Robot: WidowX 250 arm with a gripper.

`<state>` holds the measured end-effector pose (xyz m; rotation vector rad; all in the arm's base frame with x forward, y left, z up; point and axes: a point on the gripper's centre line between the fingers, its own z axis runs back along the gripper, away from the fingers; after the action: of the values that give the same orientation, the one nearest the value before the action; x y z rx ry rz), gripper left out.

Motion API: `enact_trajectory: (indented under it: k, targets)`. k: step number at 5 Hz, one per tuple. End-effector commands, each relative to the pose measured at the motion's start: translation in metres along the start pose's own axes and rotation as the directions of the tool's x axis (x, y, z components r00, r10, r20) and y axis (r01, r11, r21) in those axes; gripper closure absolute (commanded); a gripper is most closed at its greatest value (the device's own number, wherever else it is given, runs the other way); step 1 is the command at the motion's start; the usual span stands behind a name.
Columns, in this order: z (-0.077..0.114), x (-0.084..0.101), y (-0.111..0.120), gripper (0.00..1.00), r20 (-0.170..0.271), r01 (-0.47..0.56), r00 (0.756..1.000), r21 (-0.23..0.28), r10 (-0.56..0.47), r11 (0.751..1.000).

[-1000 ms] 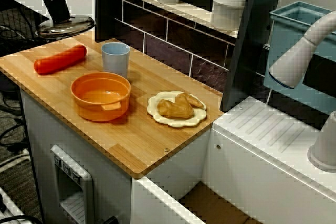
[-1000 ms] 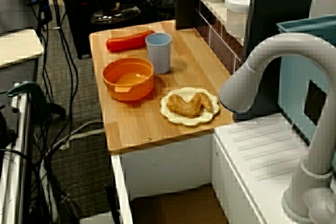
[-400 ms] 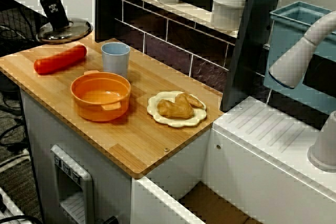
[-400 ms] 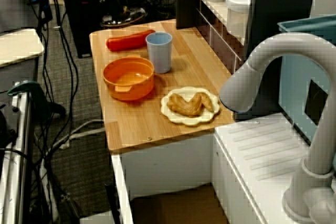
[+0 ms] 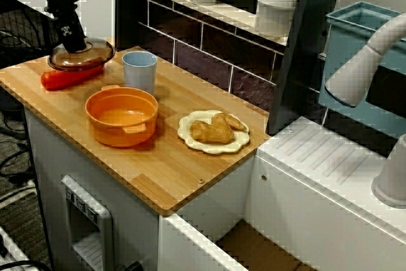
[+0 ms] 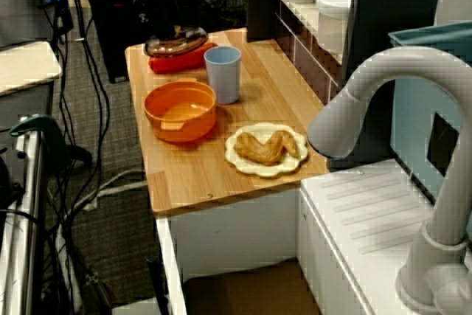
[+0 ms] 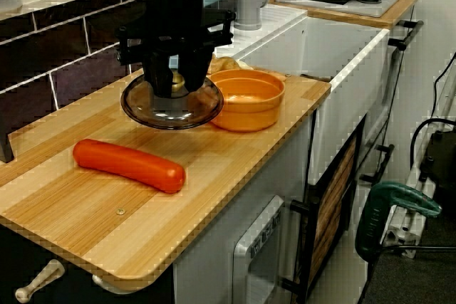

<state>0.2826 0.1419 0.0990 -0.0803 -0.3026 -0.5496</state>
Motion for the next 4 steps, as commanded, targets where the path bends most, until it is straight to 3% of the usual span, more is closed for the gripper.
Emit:
enact_trajectory:
  k: [1,2,3,4]
  targets:
    - [-0.0093,-0.0021,0.0066,1.00,-0.007,0.026,1.000,0.042,-0.025,0.999]
    - [-0.0142,-0.0018,0.0065,1.00,-0.023,0.016,1.000,0.052,-0.015,0.999]
    - [-0.0156,-0.0018,0.0051,0.00,-0.030,0.021,0.999,0.052,-0.019,0.998]
    - [-0.0180,-0.0037,0.0035,0.00,-0.042,0.023,0.999,0.046,-0.021,0.999]
